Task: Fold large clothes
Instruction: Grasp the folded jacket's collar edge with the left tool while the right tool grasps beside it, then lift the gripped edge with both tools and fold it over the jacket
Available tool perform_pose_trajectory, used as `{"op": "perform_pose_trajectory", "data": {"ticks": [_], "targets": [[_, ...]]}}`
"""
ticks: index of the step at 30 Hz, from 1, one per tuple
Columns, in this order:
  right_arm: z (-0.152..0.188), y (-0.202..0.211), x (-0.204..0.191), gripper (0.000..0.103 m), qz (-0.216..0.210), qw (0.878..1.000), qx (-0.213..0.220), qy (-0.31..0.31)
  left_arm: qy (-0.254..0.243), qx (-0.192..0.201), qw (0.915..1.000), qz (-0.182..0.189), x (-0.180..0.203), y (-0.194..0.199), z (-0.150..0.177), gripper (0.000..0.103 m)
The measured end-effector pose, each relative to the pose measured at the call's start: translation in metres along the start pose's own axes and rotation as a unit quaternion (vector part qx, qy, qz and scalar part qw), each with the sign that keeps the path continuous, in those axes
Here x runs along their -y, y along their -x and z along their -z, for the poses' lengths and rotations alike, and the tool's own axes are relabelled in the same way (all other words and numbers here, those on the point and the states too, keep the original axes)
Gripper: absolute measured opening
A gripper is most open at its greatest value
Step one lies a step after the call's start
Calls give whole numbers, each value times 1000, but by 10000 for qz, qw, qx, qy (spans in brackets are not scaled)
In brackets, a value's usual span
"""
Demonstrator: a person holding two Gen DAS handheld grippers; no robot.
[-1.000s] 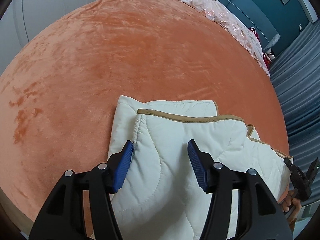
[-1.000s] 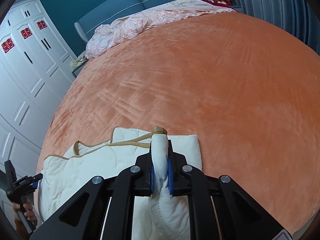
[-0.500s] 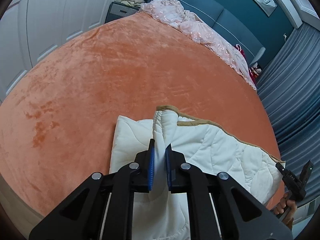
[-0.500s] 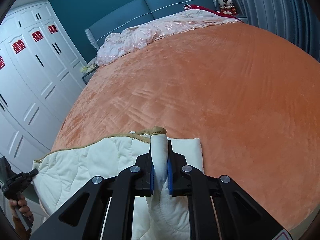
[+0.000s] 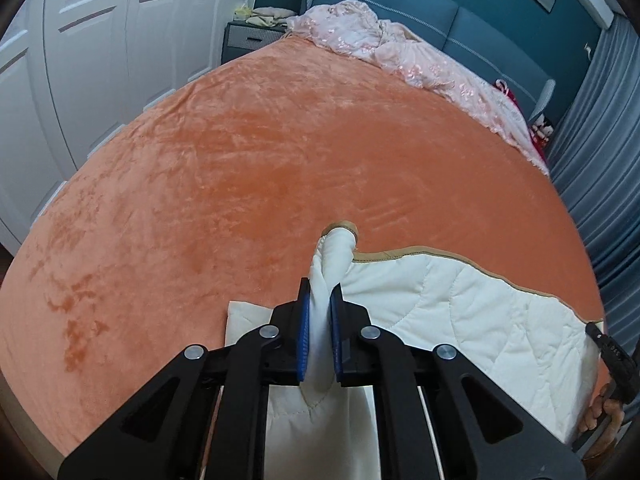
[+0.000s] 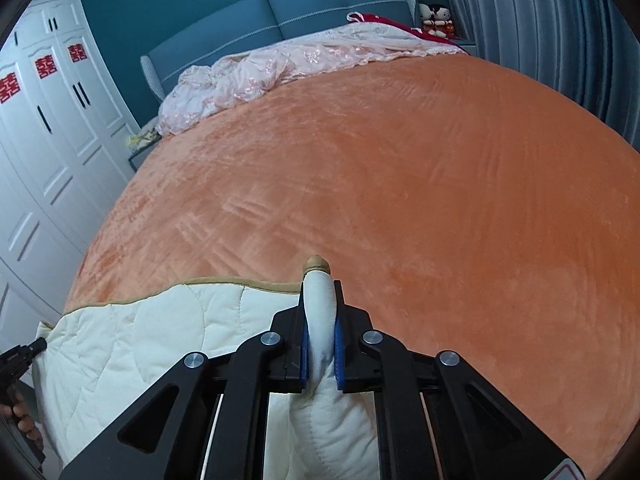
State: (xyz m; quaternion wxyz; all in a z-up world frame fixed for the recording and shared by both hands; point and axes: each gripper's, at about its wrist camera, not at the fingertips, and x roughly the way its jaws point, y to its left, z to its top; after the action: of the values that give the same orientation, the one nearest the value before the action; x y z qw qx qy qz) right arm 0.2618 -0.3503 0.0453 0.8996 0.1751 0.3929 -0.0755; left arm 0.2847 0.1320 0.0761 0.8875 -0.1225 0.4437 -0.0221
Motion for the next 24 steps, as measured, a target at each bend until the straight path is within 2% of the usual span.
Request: {"op": "perform_pose_trajectory", "data": {"ticks": [4, 10, 19, 24], "targets": [[14, -34, 11, 8, 188, 9992, -343, -127, -101, -309, 9987, -405, -3, -41, 18, 9], [42, -67, 20, 9, 286, 9971, -691, -110, -94, -418, 9975, -559, -15, -70, 45, 12], [62, -82, 17, 11, 416, 9977, -530, 35, -350, -27, 9952, -914, -6, -83, 65, 16], [66, -84, 18, 11, 378, 9985, -405, -3, -310, 98, 9955, -887, -7, -85, 67, 16]]}}
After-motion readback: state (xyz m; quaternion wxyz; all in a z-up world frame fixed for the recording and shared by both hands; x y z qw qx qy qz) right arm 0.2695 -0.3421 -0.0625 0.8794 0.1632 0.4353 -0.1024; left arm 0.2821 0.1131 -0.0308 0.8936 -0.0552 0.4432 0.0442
